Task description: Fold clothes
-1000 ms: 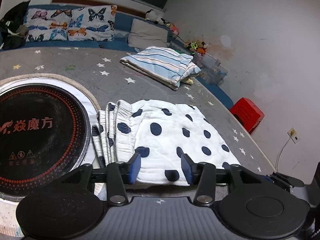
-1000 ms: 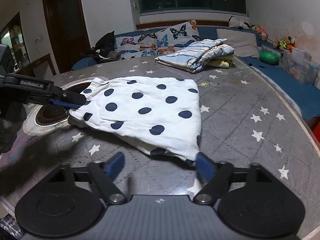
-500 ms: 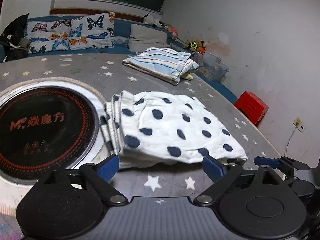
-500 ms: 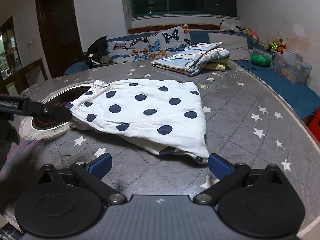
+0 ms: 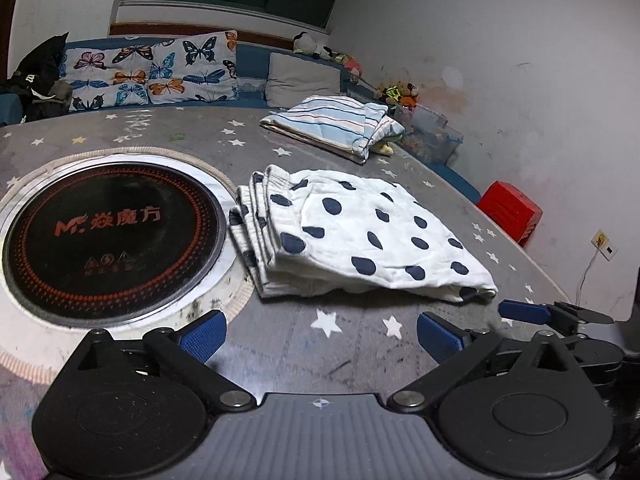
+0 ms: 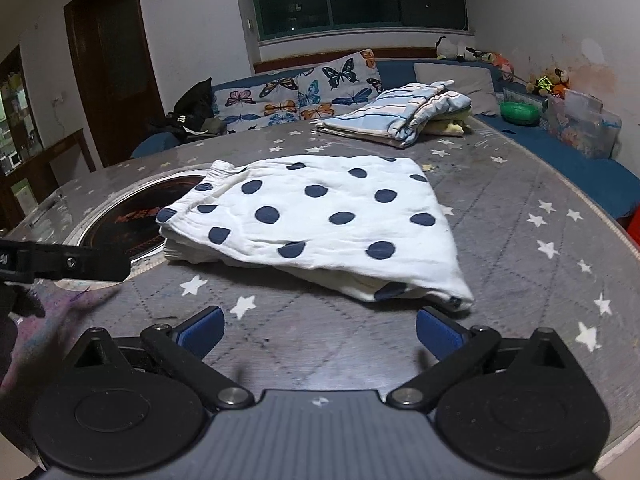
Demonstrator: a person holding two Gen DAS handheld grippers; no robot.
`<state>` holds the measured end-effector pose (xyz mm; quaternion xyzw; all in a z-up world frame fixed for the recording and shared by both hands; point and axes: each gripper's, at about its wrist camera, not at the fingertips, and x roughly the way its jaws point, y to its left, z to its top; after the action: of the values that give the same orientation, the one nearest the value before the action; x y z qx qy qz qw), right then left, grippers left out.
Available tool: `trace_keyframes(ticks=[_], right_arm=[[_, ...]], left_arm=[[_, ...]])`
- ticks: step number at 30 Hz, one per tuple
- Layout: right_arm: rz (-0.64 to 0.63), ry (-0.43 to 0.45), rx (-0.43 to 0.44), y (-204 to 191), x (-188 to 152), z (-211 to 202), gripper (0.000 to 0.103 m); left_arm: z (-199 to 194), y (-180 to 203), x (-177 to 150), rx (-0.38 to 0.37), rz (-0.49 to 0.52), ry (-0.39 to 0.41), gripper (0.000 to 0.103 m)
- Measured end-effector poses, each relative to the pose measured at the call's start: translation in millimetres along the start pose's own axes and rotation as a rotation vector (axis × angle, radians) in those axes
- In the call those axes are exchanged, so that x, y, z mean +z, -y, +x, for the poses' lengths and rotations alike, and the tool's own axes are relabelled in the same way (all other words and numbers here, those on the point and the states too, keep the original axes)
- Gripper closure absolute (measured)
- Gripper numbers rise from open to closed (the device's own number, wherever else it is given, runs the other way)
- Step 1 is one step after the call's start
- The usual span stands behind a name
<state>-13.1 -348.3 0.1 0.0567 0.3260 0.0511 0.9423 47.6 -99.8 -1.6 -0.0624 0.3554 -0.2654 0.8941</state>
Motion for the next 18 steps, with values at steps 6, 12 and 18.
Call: trace_keyframes(ticks=[6, 12, 18], right_arm=[[-0.001, 0.017, 0.010, -13.3, -4.8, -1.3, 0.000], [0.009, 0.043, 0.013, -22.2, -6.0, -3.8, 0.000], [-0.011, 0.069, -0.003, -30.2, -11.3, -6.7, 0.000]], left_arm=[[-8.6, -1.8, -9.1, 0.004, -0.013, 0.000, 0.000], [-16.3, -4.4, -16.0, 0.009, -0.027, 0.006, 0.000], [-22.7, -8.4, -21.3, 0.042, -0.035, 0.020, 0.000]])
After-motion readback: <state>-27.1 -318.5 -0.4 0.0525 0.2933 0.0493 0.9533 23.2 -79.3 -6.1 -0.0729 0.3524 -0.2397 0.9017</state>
